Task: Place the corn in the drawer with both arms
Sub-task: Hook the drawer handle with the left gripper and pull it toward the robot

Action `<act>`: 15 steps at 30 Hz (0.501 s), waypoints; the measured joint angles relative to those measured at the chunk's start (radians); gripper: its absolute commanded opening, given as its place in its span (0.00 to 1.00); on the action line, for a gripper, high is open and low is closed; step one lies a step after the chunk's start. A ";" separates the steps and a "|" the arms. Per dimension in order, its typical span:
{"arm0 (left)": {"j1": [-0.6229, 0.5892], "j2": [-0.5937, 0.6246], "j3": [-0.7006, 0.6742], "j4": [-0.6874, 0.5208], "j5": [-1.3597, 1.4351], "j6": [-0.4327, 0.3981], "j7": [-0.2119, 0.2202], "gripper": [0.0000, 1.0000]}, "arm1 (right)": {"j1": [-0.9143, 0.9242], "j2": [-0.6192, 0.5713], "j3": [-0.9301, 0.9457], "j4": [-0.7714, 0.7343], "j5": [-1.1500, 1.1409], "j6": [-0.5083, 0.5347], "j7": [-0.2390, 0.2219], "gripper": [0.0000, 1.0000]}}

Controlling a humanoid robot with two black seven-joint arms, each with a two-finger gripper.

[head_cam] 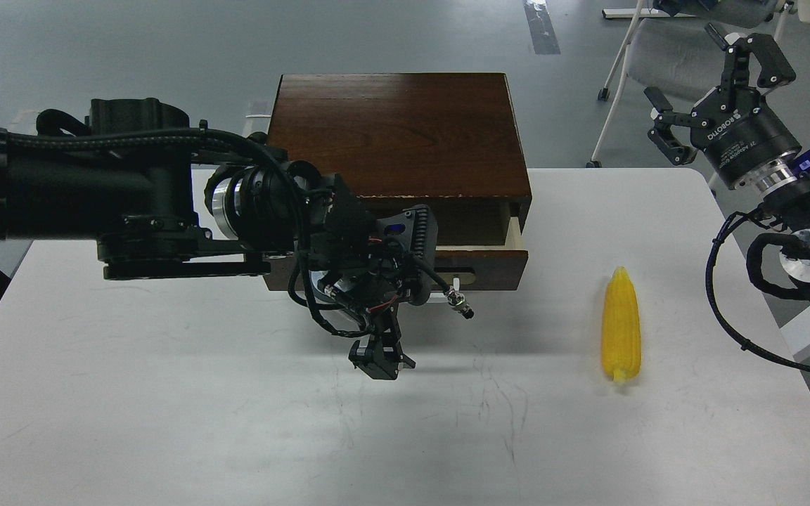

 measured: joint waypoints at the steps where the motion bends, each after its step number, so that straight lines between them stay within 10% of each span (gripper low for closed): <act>1: -0.001 0.000 0.000 0.000 0.008 0.000 0.000 0.97 | 0.000 0.000 0.000 0.000 0.000 0.000 0.000 1.00; 15: -0.031 0.055 0.000 -0.052 0.045 0.000 0.004 0.97 | -0.001 0.000 0.003 0.000 0.000 0.000 0.000 1.00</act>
